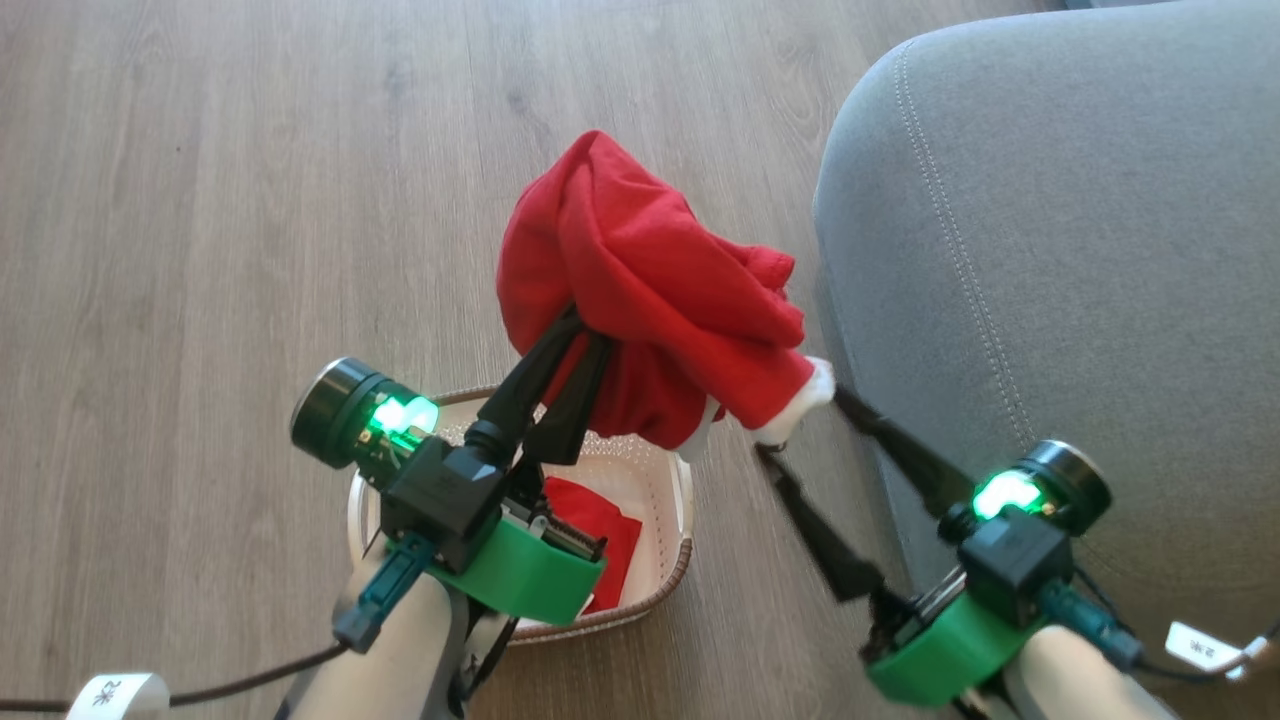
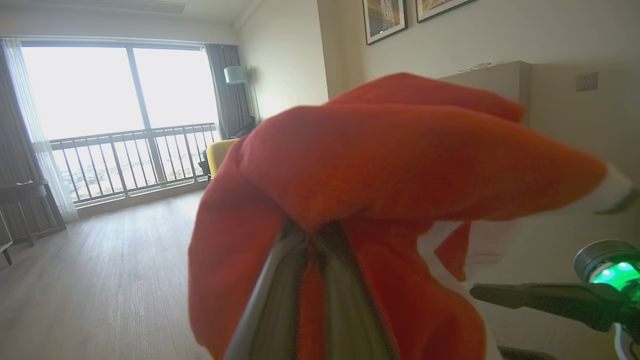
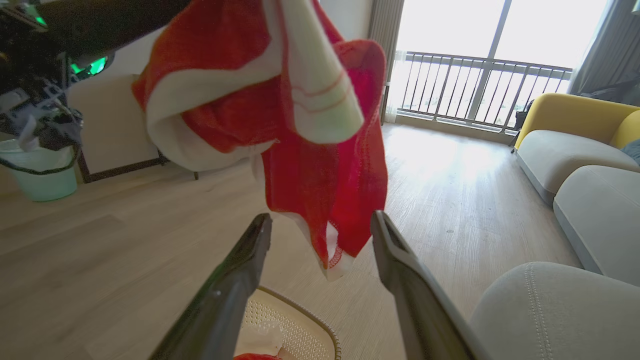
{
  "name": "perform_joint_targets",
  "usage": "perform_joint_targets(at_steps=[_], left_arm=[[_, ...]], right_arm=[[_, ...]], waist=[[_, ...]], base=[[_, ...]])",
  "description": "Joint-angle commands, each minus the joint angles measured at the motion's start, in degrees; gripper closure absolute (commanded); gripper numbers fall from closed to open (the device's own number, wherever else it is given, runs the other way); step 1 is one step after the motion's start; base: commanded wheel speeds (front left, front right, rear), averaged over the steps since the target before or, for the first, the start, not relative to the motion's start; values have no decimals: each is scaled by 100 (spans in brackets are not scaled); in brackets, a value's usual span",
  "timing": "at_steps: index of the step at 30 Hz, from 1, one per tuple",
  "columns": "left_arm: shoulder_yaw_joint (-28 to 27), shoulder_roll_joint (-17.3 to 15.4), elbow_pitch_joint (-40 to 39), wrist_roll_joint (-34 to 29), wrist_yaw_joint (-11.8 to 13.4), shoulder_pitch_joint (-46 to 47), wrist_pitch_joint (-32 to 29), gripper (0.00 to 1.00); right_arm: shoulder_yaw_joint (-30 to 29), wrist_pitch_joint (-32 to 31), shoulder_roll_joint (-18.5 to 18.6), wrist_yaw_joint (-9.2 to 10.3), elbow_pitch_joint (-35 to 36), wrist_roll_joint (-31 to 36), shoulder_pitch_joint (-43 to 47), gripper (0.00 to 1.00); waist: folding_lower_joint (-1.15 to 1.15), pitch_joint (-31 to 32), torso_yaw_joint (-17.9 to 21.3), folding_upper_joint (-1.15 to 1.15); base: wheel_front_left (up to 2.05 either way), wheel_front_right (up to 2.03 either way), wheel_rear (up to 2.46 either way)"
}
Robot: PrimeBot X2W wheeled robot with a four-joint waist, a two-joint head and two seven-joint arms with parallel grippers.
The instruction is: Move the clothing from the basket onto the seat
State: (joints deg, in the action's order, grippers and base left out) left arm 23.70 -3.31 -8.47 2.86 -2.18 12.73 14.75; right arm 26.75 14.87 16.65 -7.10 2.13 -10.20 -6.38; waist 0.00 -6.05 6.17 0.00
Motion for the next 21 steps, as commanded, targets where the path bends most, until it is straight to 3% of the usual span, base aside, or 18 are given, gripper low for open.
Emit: perform_joint_targets(at_steps=[1,5,8,21], left_arm=[[-237,40,-189,-61,-9,236,25,100],[-309,41,-166,-82,-25,254,25,100],[-342,41,-152,-99,-39,256,25,100],[-160,43,-68,-170,-124,283,25,100]], right_arm=[[161,13,103,-39,283,-53,-108,0],[637,13,398,-39,948,-103,-183,0],[648,13,437,-39,1258,-78,-215,0],[129,13,20,-39,1249,367,-197,0]], waist=[[0,-8,3,0],[0,-35,19,0],[0,-49,31,0],[0,-44,-80,0]], base=[[0,0,0],[0,0,0],[0,0,0],[0,0,0]])
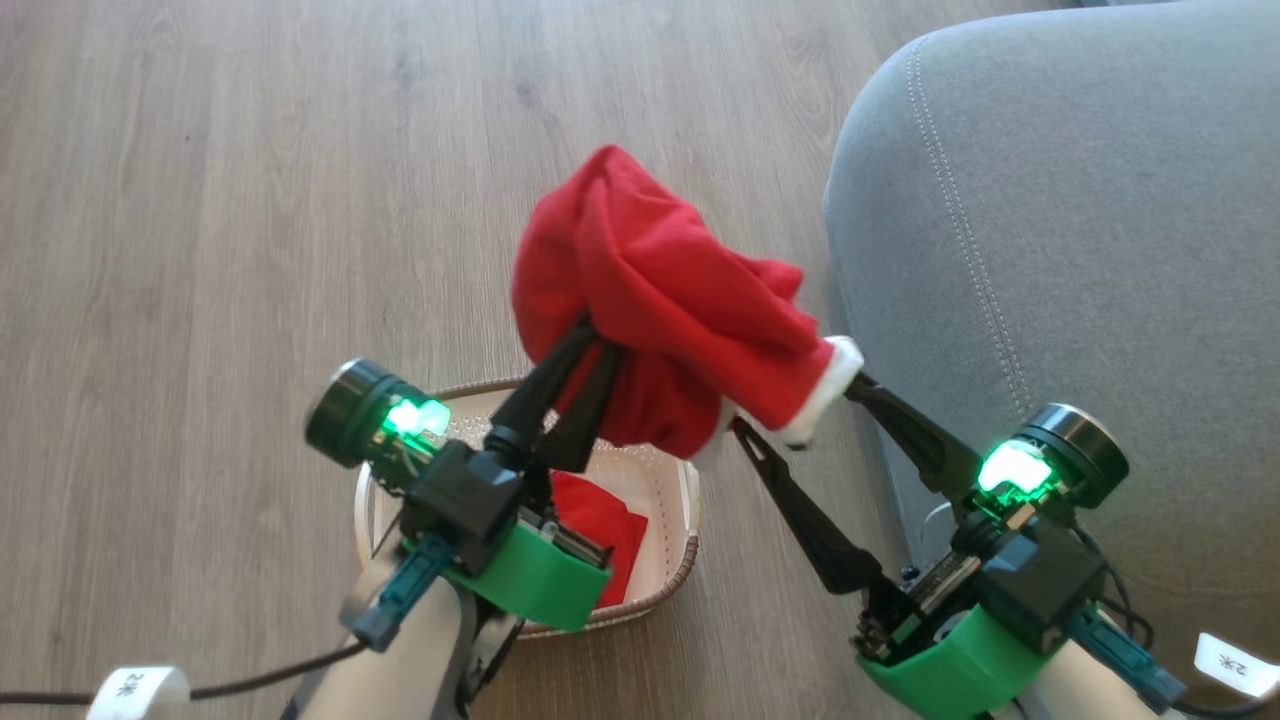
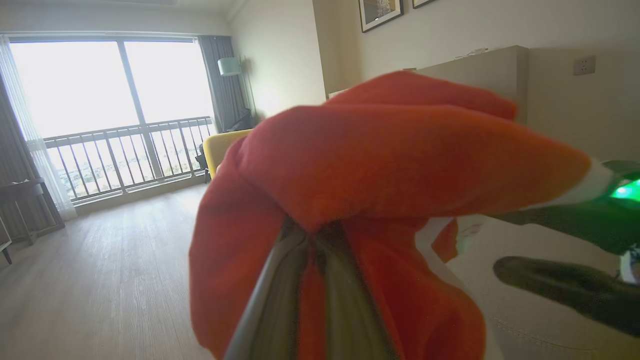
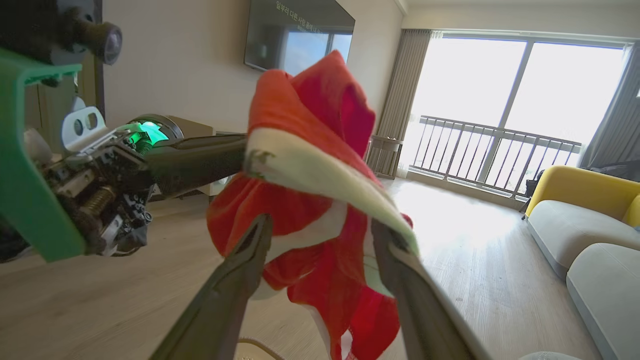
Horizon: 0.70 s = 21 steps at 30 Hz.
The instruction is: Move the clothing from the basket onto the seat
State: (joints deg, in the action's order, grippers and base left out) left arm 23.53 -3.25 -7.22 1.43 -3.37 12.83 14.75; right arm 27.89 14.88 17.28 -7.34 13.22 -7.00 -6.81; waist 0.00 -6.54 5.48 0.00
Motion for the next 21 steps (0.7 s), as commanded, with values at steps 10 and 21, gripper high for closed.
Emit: perform_joint_targets(at_steps=[10,21], left_arm=[[6,36,-176,-27,8,272,25,100],[301,36,-170,-87,-105,337,25,100]], right_arm=[[-179,12,-137,-14,-198,137,-95,0],[-127,12,-187,-14,-353,254,-242,0]], waist=[[0,14,-49,0],[0,3,-69,0]], base=[[0,0,0],[0,0,0]])
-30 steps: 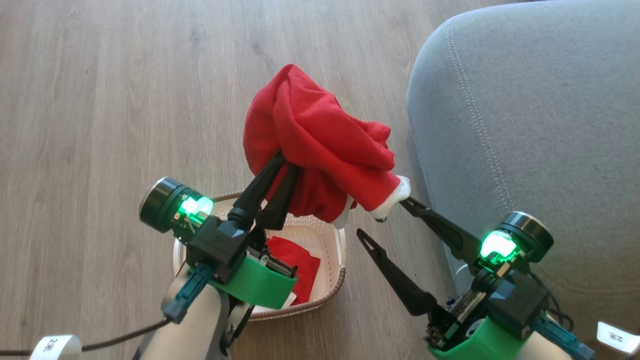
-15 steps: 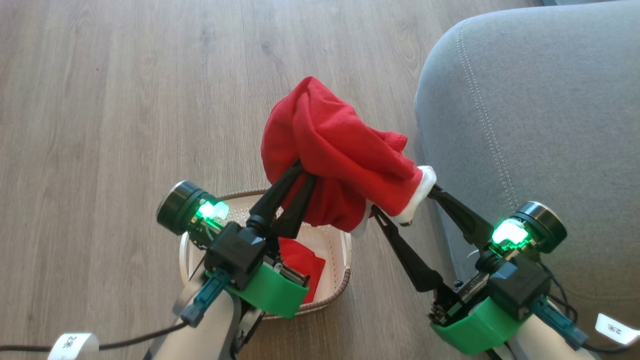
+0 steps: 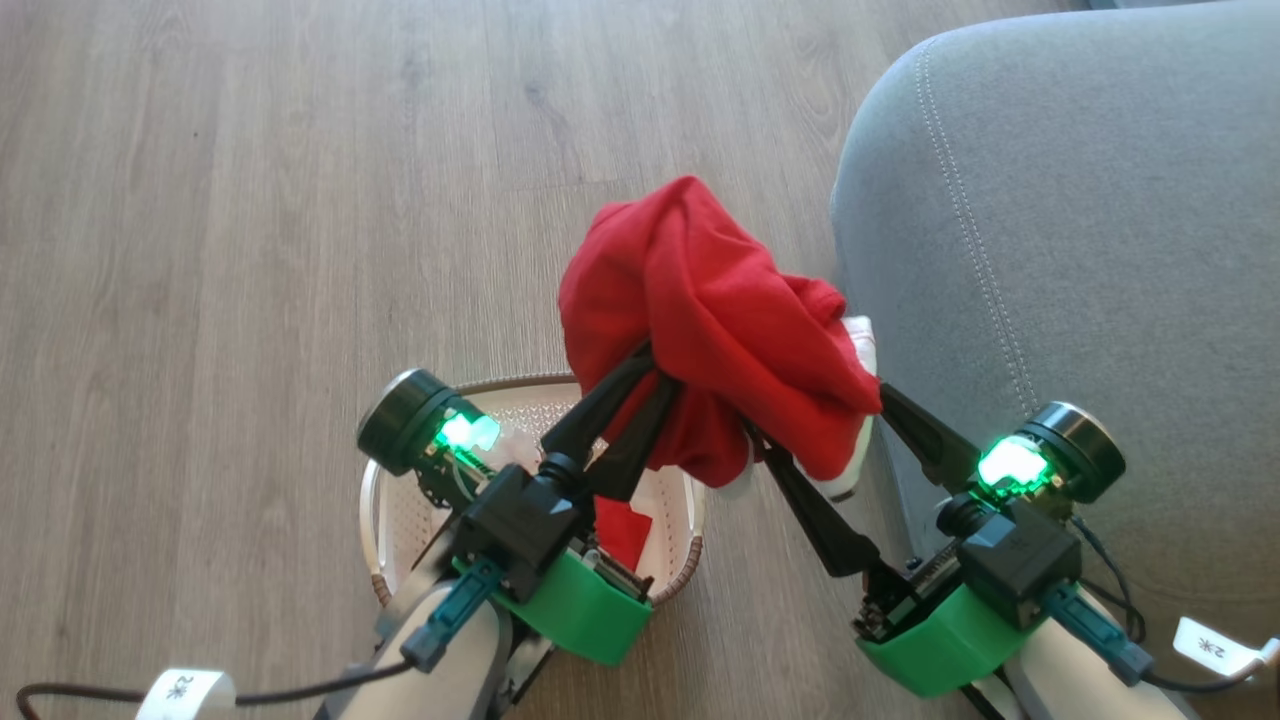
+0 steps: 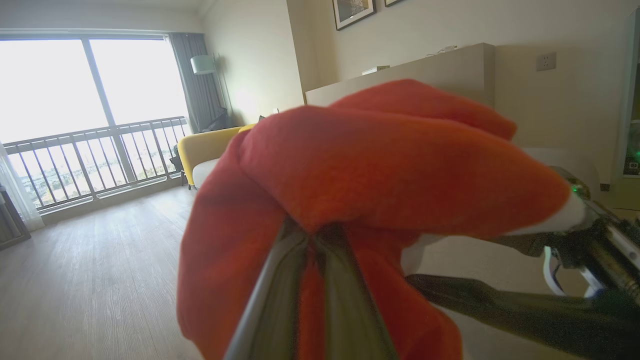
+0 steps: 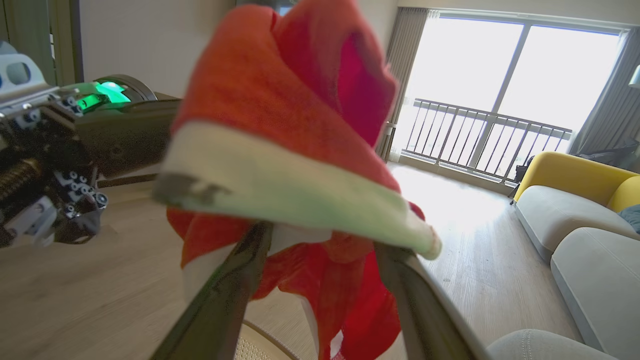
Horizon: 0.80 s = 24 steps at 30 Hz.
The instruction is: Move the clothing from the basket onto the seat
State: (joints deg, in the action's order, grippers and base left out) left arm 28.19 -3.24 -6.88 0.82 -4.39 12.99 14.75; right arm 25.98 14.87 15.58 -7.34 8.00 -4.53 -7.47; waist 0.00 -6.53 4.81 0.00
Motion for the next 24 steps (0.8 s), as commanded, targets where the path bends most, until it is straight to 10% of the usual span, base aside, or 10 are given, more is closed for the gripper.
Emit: perform_joint_targets(at_steps=[1,24], left_arm=[[-131,35,-196,-34,-15,328,25,100],[644,-17,117,117,-262,320,25,100]], right_arm=[[78,13,-17,-14,159,3,-188,0],[395,13,-188,-14,-172,269,-459,0]], waist=[[0,7,-13,0],[0,132,-161,0]], base=[[0,0,0],[0,0,0]])
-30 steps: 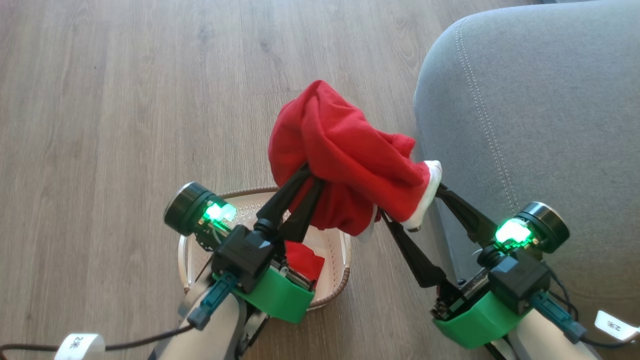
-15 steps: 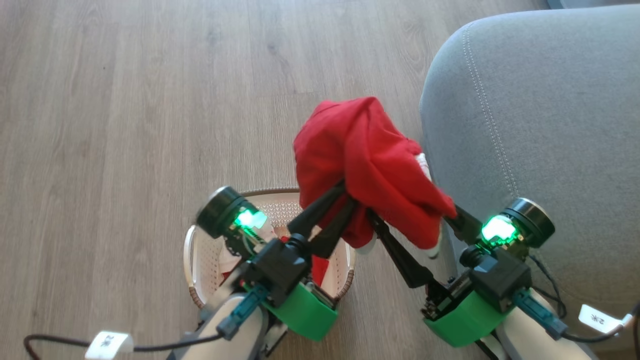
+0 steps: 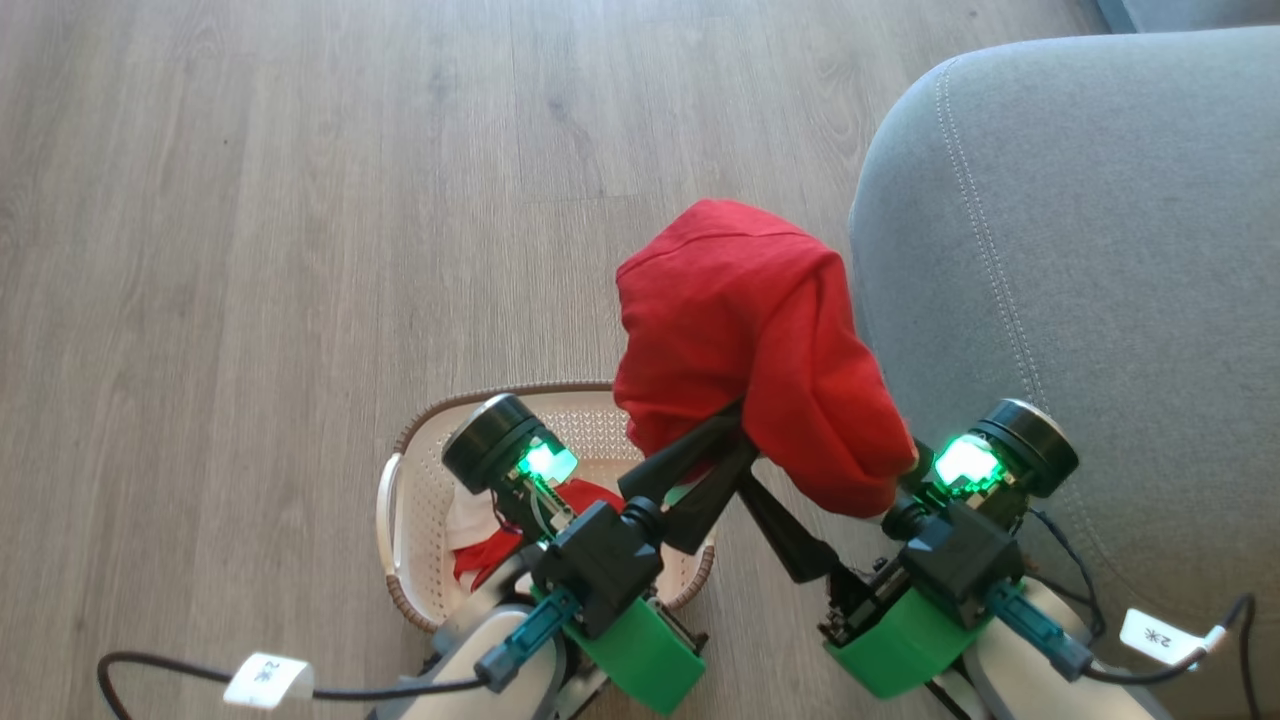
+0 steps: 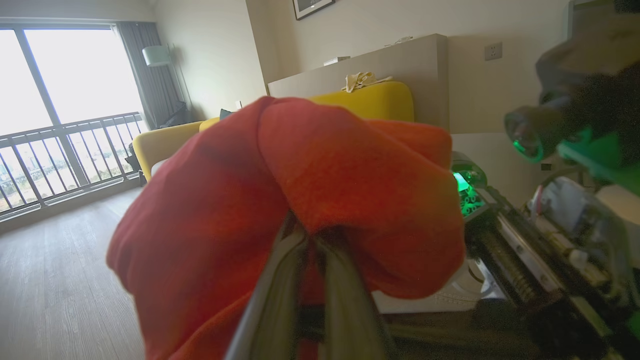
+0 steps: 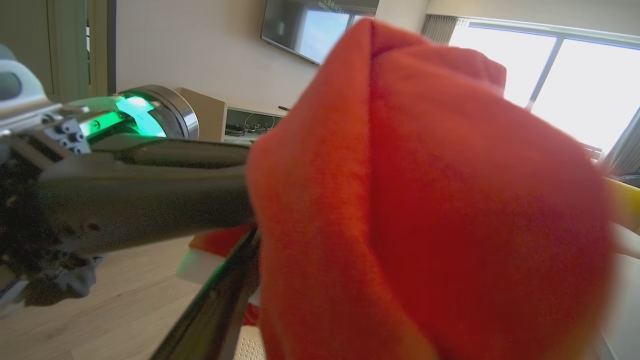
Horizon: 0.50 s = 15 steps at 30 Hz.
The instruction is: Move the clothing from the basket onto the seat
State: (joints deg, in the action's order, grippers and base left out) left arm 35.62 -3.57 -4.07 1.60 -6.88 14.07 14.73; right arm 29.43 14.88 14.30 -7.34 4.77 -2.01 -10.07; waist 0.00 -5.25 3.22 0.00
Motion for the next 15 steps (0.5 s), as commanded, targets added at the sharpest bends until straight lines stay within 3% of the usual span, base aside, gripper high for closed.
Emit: perform_joint_targets(at_steps=[1,2,3,15], left_arm=[[-92,13,-161,45,-17,208,27,100],[-85,11,-158,51,-20,202,27,100],[-80,10,-158,55,-23,196,27,100],[-154,22,-216,73,-39,188,27,100]], right_arm=[[11,12,-93,-14,120,8,-177,0],[-31,12,-129,-14,93,-8,-159,76],[-65,12,-158,-14,76,-24,-146,100],[-400,12,-311,-14,156,-88,-120,100]], waist=[[0,12,-9,0],[0,21,-17,0],[0,27,-22,0],[0,-38,-53,0]], base=[[0,0,0],[0,0,0],[0,0,0],[0,0,0]])
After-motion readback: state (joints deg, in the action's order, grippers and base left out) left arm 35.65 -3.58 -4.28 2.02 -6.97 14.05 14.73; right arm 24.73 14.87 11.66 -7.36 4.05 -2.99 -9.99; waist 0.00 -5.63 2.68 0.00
